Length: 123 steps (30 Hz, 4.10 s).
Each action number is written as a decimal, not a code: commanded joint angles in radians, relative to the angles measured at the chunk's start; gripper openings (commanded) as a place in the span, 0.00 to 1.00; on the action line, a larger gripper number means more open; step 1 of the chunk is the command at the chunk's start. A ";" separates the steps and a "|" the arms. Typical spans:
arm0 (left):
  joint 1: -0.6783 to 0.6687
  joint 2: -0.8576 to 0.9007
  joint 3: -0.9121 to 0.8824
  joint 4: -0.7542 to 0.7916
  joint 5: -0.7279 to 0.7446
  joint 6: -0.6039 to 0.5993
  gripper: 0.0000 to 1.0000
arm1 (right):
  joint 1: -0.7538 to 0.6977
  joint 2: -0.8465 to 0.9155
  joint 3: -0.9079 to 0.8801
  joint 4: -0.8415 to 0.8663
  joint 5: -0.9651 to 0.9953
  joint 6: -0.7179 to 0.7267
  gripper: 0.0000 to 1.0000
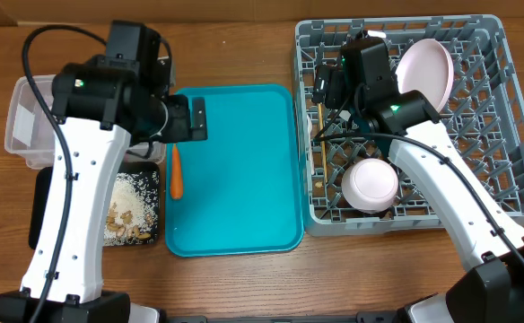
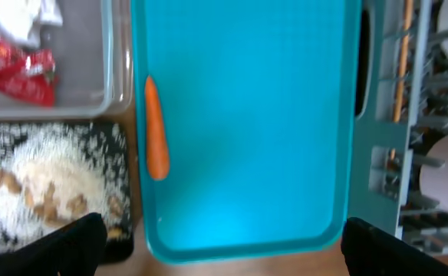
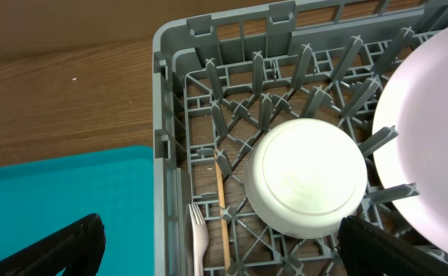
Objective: Sort waste into correct bins and load items into the dishwasher
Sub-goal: 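Move the left gripper over the teal tray to the orange carrot, then lower the left gripper onto the carrot and grasp it, then lift the carrot off the teal tray with the left gripper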
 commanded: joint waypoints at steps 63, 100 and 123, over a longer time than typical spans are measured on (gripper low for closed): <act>-0.021 0.012 -0.791 0.614 -0.222 -0.129 0.55 | -0.004 -0.003 0.012 0.006 0.011 0.002 1.00; -0.022 0.225 -0.793 0.691 -0.230 -0.023 0.54 | -0.004 -0.003 0.012 0.006 0.011 0.002 1.00; -0.021 0.225 -0.793 0.747 -0.279 -0.024 0.53 | -0.004 -0.003 0.012 0.006 0.011 0.002 1.00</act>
